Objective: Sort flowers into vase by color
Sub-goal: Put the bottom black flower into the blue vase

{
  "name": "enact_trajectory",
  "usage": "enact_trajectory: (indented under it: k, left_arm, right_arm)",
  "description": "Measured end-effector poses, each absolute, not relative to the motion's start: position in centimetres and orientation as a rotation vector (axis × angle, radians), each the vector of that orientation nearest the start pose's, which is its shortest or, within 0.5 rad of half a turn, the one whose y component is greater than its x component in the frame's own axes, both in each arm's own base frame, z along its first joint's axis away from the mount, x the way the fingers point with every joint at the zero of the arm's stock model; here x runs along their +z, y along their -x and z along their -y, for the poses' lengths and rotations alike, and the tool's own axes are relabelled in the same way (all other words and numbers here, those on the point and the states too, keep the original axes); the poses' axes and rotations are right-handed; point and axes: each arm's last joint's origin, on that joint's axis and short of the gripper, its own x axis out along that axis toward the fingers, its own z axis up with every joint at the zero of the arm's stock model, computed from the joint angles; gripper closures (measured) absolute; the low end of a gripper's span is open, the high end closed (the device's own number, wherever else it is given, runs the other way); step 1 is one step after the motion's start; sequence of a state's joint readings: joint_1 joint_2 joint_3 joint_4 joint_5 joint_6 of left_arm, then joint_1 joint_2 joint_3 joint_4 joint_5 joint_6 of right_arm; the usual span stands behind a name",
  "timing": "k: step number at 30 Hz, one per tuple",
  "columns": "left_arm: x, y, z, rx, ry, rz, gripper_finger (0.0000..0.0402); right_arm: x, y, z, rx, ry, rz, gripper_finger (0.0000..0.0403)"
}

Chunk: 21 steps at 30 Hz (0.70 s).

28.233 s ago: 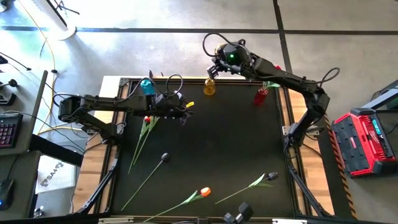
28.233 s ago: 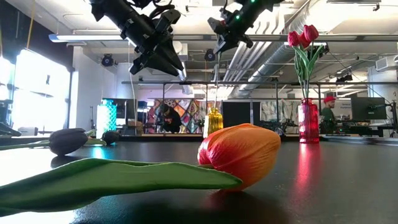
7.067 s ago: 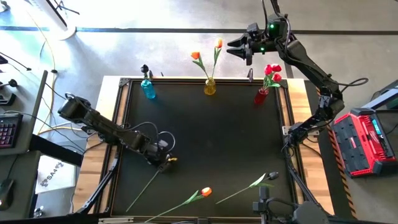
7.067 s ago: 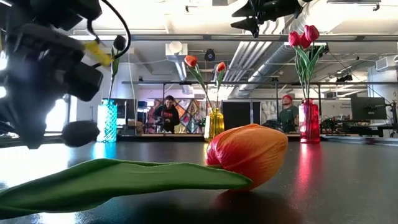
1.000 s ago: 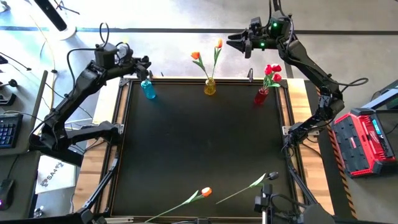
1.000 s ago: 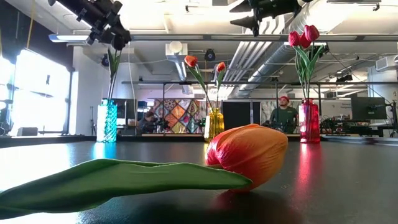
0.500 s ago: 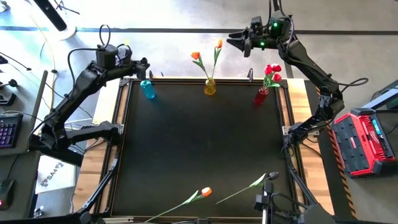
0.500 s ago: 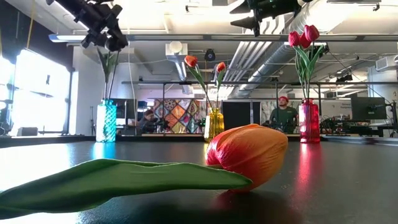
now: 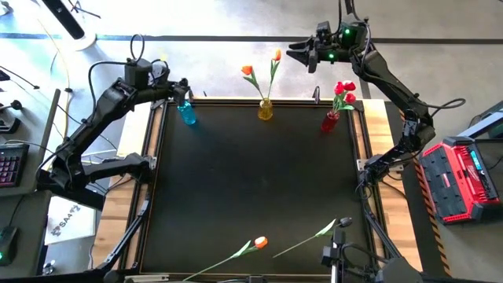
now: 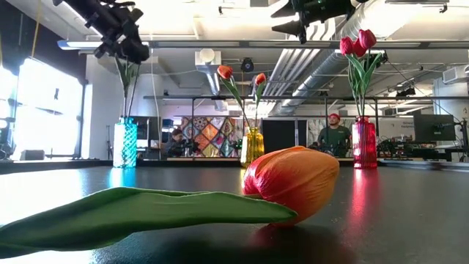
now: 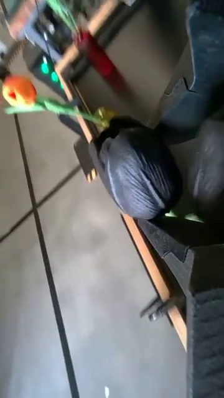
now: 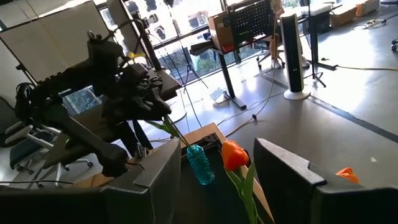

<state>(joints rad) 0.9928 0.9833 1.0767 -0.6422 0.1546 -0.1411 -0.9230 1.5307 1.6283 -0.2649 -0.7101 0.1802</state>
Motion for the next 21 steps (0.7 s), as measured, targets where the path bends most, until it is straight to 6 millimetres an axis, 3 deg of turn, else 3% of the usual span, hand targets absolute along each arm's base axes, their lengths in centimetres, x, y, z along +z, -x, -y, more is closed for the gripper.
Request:
enact_trajectory:
  k: [14, 21]
  left_arm:
    - [37.3, -11.9, -15.5, 0.823, 0.183, -0.407, 0.0221]
    - [36.0, -11.6, -15.1, 0.856, 0.247, -0.553, 0.0169]
  right_arm:
    - [43.6, -21.8, 25.5, -0.177, -0.34, -0.094, 0.0154]
    - [42.9, -21.7, 25.4, -0.183, -0.382, -0.152, 0.0153]
